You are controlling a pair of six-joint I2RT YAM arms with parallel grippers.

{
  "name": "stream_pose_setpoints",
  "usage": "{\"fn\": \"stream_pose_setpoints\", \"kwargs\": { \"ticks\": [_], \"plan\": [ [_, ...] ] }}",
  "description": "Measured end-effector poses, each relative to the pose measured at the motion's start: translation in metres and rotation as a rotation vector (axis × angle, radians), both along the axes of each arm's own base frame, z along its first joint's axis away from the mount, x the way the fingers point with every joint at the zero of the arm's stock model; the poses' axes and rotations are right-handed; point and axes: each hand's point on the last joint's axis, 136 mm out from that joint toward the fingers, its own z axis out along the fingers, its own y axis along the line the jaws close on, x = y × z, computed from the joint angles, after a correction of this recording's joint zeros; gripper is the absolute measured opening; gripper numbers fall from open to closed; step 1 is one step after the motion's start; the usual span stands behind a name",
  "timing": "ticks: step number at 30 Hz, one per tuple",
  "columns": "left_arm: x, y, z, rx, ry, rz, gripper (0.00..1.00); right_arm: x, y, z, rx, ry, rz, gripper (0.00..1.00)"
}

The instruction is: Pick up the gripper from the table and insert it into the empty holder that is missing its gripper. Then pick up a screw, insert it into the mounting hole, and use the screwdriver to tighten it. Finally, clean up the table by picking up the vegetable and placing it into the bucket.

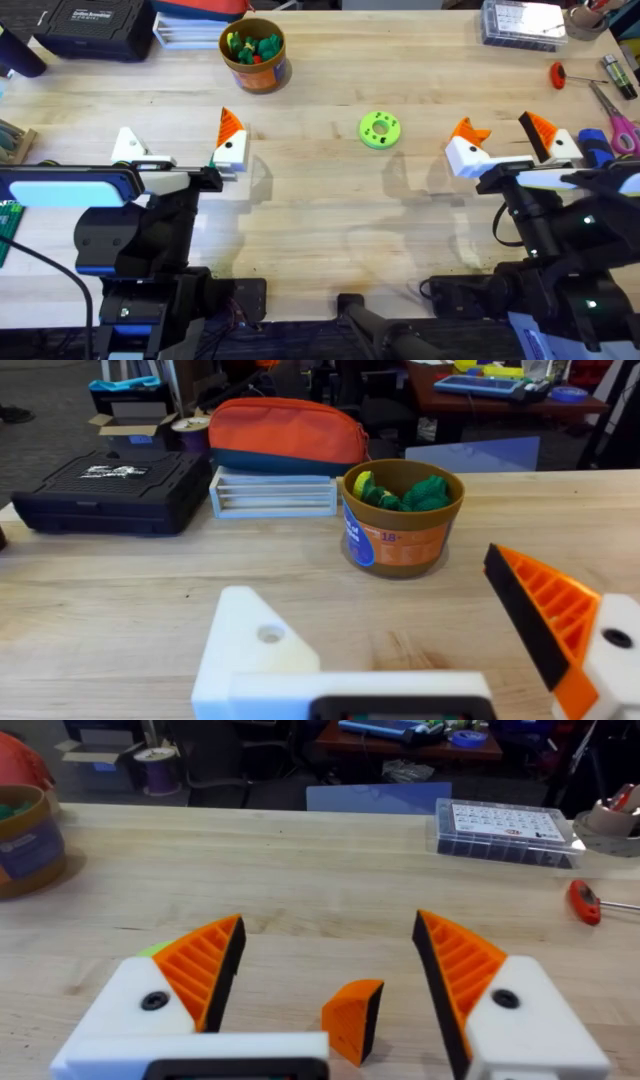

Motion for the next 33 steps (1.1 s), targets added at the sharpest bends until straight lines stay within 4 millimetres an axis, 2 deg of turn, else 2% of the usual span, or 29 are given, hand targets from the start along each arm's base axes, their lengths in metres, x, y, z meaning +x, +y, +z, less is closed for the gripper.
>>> {"fn": "stream_pose_setpoints", "kwargs": {
  "ticks": [16, 18, 20, 22, 26, 29, 33],
  "plan": [
    [-0.001, 0.0, 0.002, 0.0, 0.003, 0.001, 0.985, 0.0, 0.0, -0.001, 0.013, 0.007, -0.002, 0.994],
    [-0.003, 0.001, 0.008, 0.0, 0.01, 0.004, 0.985, -0.002, 0.0, -0.001, 0.028, 0.023, -0.003, 0.994],
    [-0.008, 0.002, 0.026, -0.004, 0.015, 0.009, 0.985, -0.007, 0.0, 0.0, 0.035, 0.075, -0.003, 0.994],
    [-0.015, 0.002, 0.049, -0.021, 0.039, 0.014, 0.985, -0.015, 0.001, 0.008, 0.043, 0.138, -0.003, 0.994],
    [-0.032, 0.005, 0.084, -0.033, 0.195, 0.03, 0.985, -0.038, 0.001, 0.039, 0.065, 0.256, -0.006, 0.994],
    [-0.039, 0.005, 0.09, -0.008, 0.378, 0.032, 0.985, -0.055, 0.001, 0.058, 0.075, 0.372, -0.013, 0.994],
    [-0.029, 0.005, 0.081, 0.021, 0.562, 0.027, 0.985, -0.063, 0.001, 0.069, 0.078, 0.49, -0.019, 0.994]
  ]
}}
